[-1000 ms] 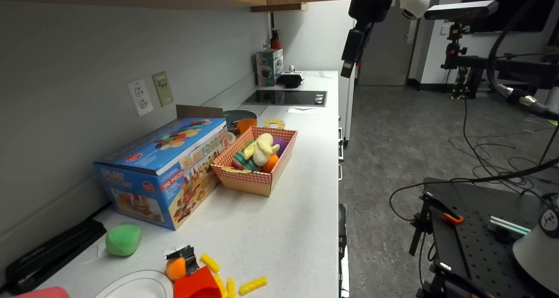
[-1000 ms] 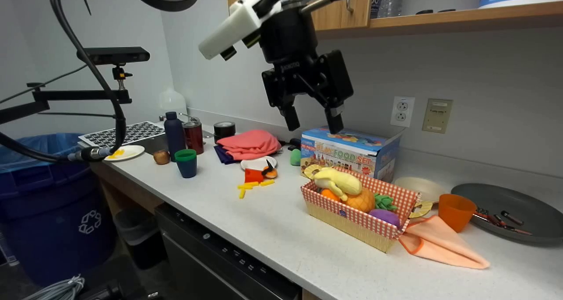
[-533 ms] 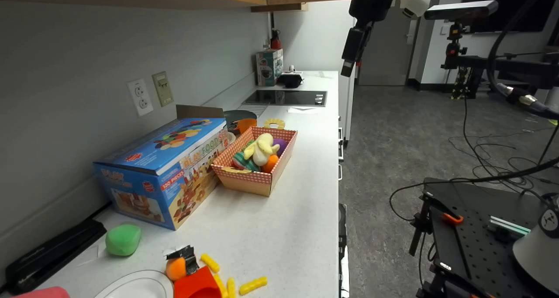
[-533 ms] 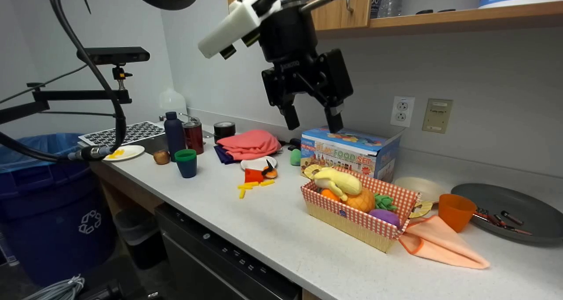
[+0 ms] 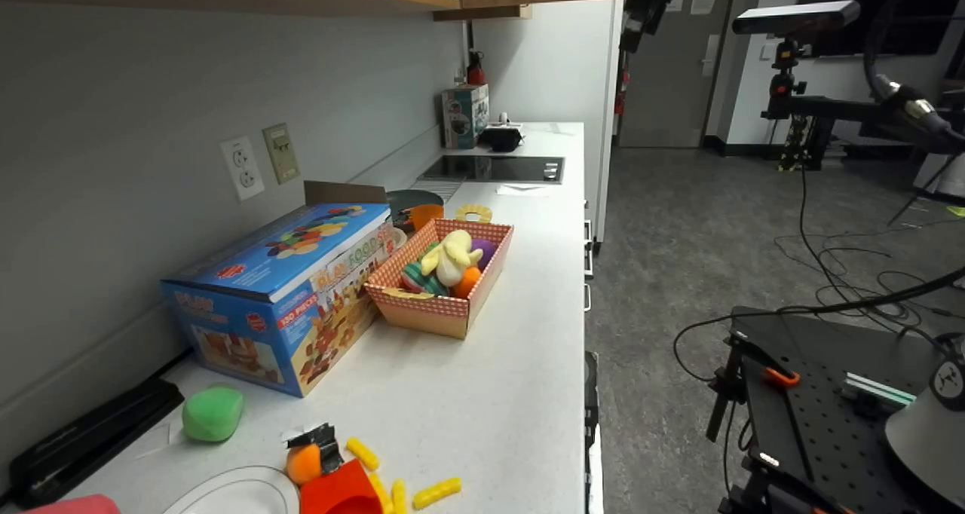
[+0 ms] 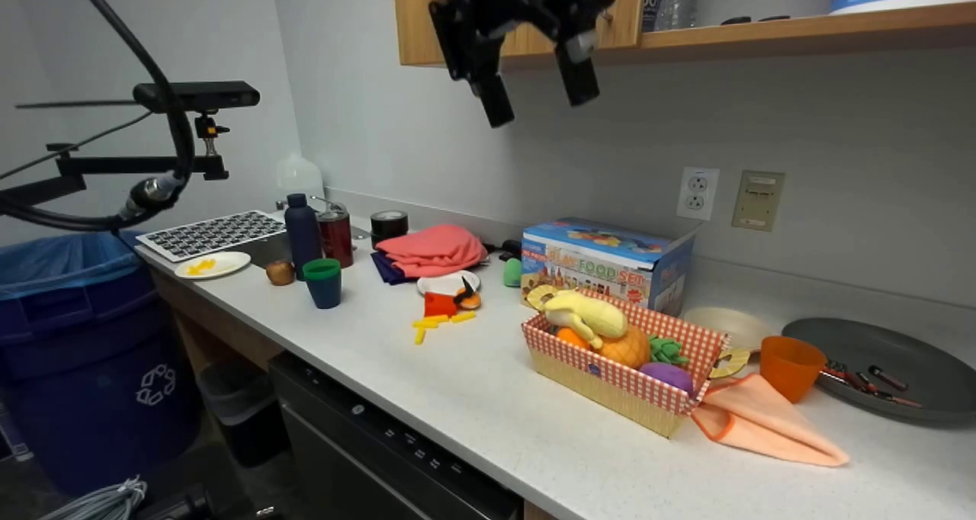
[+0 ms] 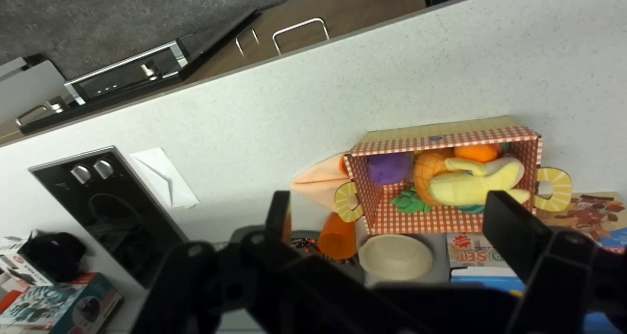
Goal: Close the cupboard completely
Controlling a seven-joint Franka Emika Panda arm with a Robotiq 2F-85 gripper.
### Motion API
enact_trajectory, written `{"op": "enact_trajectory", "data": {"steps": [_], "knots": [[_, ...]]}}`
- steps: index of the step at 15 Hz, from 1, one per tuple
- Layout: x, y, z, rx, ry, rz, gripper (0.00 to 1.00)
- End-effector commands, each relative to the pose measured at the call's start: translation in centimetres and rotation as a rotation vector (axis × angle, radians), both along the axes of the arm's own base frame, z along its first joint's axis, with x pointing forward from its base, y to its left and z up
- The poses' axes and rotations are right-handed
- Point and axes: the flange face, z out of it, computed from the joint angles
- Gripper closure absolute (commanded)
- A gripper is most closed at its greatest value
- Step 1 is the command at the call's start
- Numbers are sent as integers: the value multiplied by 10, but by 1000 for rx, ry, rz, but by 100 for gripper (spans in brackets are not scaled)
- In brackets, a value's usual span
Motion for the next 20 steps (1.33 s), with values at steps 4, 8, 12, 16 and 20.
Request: {"op": "enact_trajectory", "data": {"steps": [4,8,12,16,20], "knots": [[-26,-7,48,-33,-53,-37,0],[-29,-8,56,-41,-62,-42,0],[-29,-8,55,-50,-52,-47,0],[-26,-8,54,-56,-87,-86,0],[-23,-8,55,-70,-143,-144,0]]}}
